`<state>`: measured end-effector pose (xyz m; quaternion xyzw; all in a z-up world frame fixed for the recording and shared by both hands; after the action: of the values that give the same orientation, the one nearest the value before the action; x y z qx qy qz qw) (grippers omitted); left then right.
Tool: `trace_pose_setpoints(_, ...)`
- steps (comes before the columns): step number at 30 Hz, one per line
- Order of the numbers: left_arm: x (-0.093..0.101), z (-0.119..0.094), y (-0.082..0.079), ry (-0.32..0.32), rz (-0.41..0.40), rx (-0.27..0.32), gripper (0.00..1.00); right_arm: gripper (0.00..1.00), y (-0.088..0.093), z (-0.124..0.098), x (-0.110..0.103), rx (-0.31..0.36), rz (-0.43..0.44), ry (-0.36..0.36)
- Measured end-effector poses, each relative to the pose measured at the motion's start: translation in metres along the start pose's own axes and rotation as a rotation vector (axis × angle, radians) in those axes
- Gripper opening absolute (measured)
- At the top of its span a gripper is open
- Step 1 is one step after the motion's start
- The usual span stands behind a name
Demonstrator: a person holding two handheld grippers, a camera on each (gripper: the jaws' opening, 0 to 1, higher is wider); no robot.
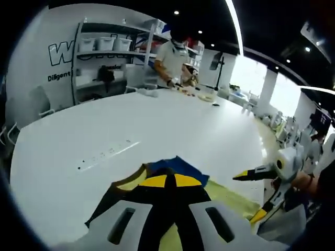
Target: Fold the garment on the visible template until the final outline fits inside the template.
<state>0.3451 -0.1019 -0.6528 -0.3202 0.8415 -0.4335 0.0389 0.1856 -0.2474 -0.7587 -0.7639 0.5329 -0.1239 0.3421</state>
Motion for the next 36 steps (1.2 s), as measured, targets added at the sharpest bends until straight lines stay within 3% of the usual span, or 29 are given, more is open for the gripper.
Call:
trace_pose_setpoints(5, 0.012, 0.027, 0.007, 0.047, 0.002, -0.032, 0.02, 0.97, 0.004, 0.002, 0.005, -0.004, 0.018, 0.023)
trace_pose_setpoints(14, 0.017, 0.081, 0.028, 0.073, -0.019, -0.106, 0.02, 0.95, 0.008, 0.008, 0.011, -0.011, 0.045, 0.032)
trace_pose_setpoints(20, 0.019, 0.094, 0.018, 0.119, -0.079, -0.045, 0.02, 0.95, 0.008, 0.014, 0.013, -0.01, 0.057, 0.041)
trace_pose_setpoints(23, 0.018, 0.103, 0.024, 0.143, -0.121, -0.067, 0.02, 0.95, 0.008, 0.016, 0.014, -0.015, 0.058, 0.045)
trace_pose_setpoints(30, 0.007, 0.133, 0.047, 0.104, -0.126, -0.138, 0.02, 0.94, 0.006, 0.021, 0.017, -0.011, 0.072, 0.056)
trace_pose_setpoints(36, 0.018, 0.153, 0.05, 0.138, -0.13, -0.127, 0.03, 0.94, 0.006, 0.024, 0.023, -0.009, 0.081, 0.075)
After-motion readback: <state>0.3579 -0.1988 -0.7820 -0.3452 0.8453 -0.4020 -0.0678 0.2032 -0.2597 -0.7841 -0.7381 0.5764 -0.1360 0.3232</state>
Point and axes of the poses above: the point that each gripper's makers call its tool centre point, and the gripper's own axes: z roughly forward along the fingers, x roughly to its right, y roughly out of its underside, the point moved 5 cm from there along -z, roughly backward along the fingers, and after that the axes turned 11 degrees about -x, right-handed, at the moved point
